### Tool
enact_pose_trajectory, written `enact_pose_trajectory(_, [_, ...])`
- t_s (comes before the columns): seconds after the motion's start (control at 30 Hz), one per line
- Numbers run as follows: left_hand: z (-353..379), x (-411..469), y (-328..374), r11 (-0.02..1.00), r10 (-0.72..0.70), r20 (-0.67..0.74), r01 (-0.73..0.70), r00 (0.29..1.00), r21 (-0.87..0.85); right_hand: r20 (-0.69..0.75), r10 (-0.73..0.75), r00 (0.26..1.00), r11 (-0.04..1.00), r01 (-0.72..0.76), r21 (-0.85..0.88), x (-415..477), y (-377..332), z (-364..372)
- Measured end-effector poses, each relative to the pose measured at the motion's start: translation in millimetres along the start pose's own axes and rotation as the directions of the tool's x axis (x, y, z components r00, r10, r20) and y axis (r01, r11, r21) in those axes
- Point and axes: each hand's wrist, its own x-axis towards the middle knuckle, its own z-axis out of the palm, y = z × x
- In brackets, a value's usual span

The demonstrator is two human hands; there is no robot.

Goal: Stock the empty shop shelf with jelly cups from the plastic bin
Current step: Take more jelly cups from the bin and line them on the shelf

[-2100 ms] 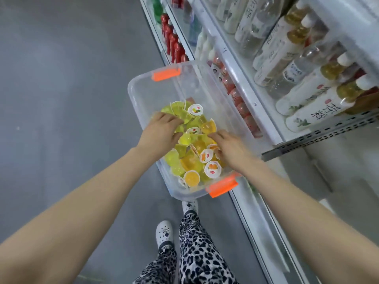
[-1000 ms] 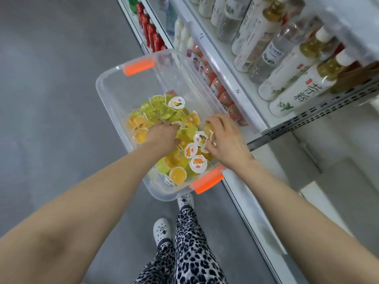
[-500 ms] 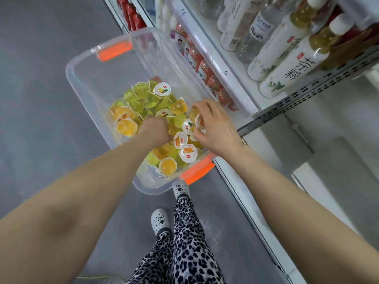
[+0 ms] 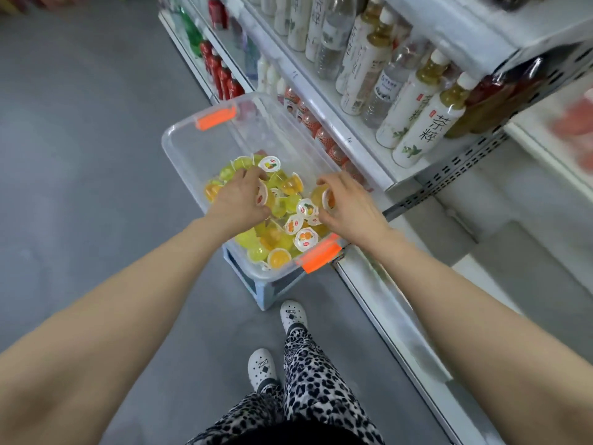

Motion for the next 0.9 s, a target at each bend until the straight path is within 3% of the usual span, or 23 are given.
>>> enact_pose_trajectory(0.2, [-32.0,-30.1,29.4,0.978,0.200,-0.093,-0.204,0.975,-0.033,-0.132,0.068,0.989,0.998,-0.070,-0.010,-37.2,-12.4,-51.9])
enact_pose_trajectory(0.53, [-48.0,-52.3,142.9,0.864,0.503,-0.101,-0.503,0.858,0.035,-0.448,0.205,0.870,0.968,-0.248,-0.039,-137.4,11.2,-149.0])
enact_pose_trajectory(0.9, [2.0,-87.1,334.2,0.587,0.809,-0.021,-0.808,0.587,0.036,-0.707,0.343,0.619,0.860,-0.509,-0.029,-295.6,81.9,-254.1])
